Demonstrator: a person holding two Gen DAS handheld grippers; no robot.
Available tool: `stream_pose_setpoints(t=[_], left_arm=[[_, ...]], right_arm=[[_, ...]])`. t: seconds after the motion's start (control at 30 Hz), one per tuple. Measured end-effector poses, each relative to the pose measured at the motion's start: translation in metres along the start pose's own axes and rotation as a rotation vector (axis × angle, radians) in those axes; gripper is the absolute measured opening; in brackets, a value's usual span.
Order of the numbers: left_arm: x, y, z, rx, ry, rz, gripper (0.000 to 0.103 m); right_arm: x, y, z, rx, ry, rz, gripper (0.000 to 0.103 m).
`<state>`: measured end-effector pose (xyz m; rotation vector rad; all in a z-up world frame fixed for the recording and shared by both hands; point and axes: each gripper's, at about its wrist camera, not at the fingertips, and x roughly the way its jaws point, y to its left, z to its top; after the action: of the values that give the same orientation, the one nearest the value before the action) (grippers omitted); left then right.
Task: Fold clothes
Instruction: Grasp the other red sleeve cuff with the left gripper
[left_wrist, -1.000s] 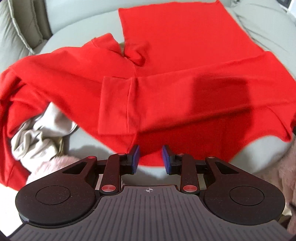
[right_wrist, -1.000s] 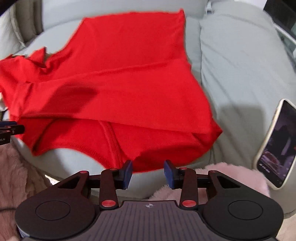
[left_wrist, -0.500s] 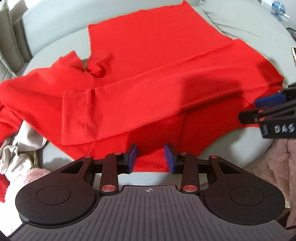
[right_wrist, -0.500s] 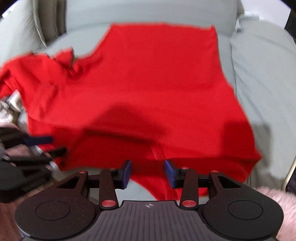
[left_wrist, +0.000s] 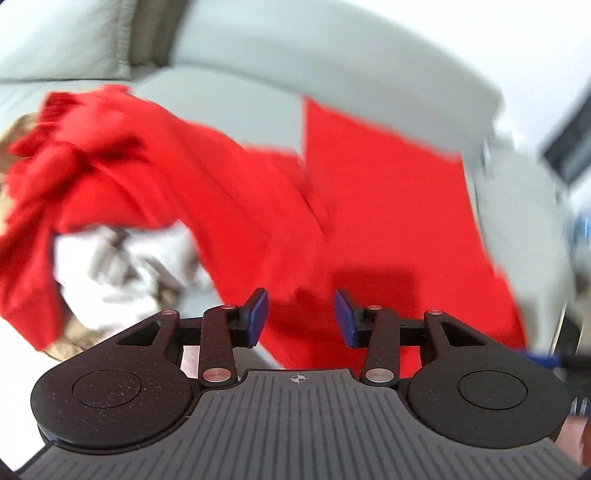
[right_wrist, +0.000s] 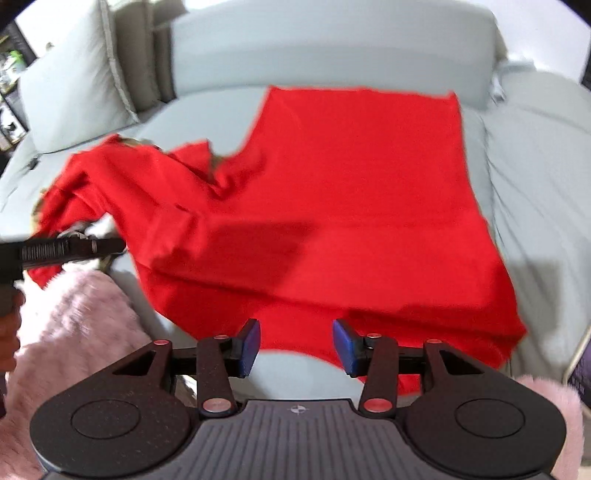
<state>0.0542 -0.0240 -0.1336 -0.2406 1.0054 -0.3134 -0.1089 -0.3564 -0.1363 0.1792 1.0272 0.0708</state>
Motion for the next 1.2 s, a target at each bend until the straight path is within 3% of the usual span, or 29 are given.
stream_pose_setpoints(t=[0.13,0.23,0.33,0.43,0.6,0.8,0.97,1.03,1.1,1.2], left_arm=[[-0.016,0.059,0.043,-0.209,-0.085,-0.067,0.045],[-0.015,0.133,0.091,-0.468,-0.149,-0.140,0.044],[-0.007,0.186,0.126,-0.625,-0.202,-0.112,0.040],[0.021,0.230,0.159,-0.753,-0.178,-0.103,0.035],[0.059,0.257,0.186,-0.826,-0.148,-0.126,0.030],[0.103,0.269,0.195,-0.835,-0.088,-0.036,0.029],[0.123,0.270,0.199,-0.813,-0.079,-0.036,0.029],[0.131,0.272,0.200,-0.817,-0.076,-0.028,0.025],[0.135,0.273,0.200,-0.819,-0.080,-0.027,0.005],[0.120,0.261,0.202,-0.738,-0.119,0.016,0.000]], right_arm=[[-0.004,0.025,0.013,-0.055,-0.027,0.011,0.052],[-0.001,0.034,0.013,-0.088,-0.017,-0.008,0.053],[0.006,0.040,0.011,-0.093,0.018,-0.025,0.054],[0.015,0.040,0.009,-0.083,0.057,-0.046,0.056],[0.031,0.039,0.010,-0.063,0.115,-0.099,0.058],[0.043,0.039,0.012,-0.063,0.147,-0.130,0.059],[0.050,0.042,0.011,-0.089,0.168,-0.138,0.063],[0.052,0.042,0.011,-0.096,0.175,-0.140,0.063],[0.050,0.042,0.011,-0.098,0.172,-0.143,0.063],[0.045,0.038,0.010,-0.081,0.161,-0.143,0.064]])
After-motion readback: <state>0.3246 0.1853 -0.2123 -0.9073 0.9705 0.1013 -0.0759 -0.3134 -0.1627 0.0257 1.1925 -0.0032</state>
